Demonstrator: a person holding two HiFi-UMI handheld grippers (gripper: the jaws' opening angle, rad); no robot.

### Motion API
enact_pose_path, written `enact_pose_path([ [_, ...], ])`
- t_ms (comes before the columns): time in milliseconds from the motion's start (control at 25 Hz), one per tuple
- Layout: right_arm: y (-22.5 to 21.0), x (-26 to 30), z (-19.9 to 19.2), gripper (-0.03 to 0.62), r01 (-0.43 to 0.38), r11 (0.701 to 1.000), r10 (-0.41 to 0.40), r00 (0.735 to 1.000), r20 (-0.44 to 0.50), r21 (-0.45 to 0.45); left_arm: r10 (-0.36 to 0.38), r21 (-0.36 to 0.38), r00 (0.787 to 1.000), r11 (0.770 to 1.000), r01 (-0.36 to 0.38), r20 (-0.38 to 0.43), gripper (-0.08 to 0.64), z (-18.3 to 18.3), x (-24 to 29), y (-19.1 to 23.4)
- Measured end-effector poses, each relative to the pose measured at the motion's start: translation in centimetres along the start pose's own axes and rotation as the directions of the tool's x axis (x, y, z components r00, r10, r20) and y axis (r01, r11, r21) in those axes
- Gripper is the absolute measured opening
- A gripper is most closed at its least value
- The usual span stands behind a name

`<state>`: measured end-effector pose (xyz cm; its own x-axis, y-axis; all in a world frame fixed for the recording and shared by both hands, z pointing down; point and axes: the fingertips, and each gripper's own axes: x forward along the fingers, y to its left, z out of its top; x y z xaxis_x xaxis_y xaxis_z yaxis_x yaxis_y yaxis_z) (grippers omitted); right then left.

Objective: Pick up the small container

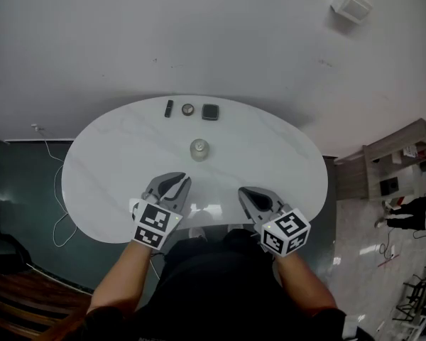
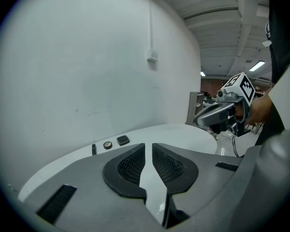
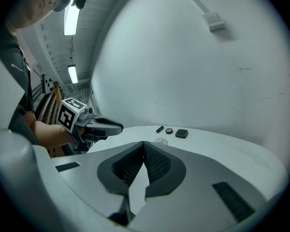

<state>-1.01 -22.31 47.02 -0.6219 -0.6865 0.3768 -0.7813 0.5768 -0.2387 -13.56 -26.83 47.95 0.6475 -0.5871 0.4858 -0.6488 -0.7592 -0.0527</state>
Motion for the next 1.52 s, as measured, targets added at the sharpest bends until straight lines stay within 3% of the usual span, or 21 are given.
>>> enact_pose_path([
  [280,-2.1,1.6,0.1,-0.006,-0.042,0.999,0.042,0.998,-0.036,0.005,0.012,-0.013,0.999,1.0,-0.013,-0.042,0.085,-0.3,2.8,0.6],
  [560,-3.4,3.1,0.4,-0.006,-0.092,0.996,0.09,0.993,-0.07,-0.016,0.028,-0.043,0.995,0.999,-0.032,-0.1,0.152,-3.5,6.2,2.4],
  [960,-5.4,4.0,-0.8,-0.006,-0.109,0.994,0.11,0.986,-0.125,0.016,0.042,-0.025,0.969,0.998,-0.05,-0.242,0.219,-7.8,12.0,4.8],
  [1200,-5.8,4.2,-2.1,-0.006,-0.114,0.993,0.118,0.979,-0.165,0.037,0.054,0.027,0.967,0.998,-0.048,-0.25,0.281,-9.0,14.8,5.7],
  [1520,-6.9,4.4,-3.4,-0.006,-0.096,0.992,0.11,0.975,-0.195,0.079,-0.001,0.022,0.968,1.0,0.007,-0.249,0.325,-9.7,18.3,5.8],
])
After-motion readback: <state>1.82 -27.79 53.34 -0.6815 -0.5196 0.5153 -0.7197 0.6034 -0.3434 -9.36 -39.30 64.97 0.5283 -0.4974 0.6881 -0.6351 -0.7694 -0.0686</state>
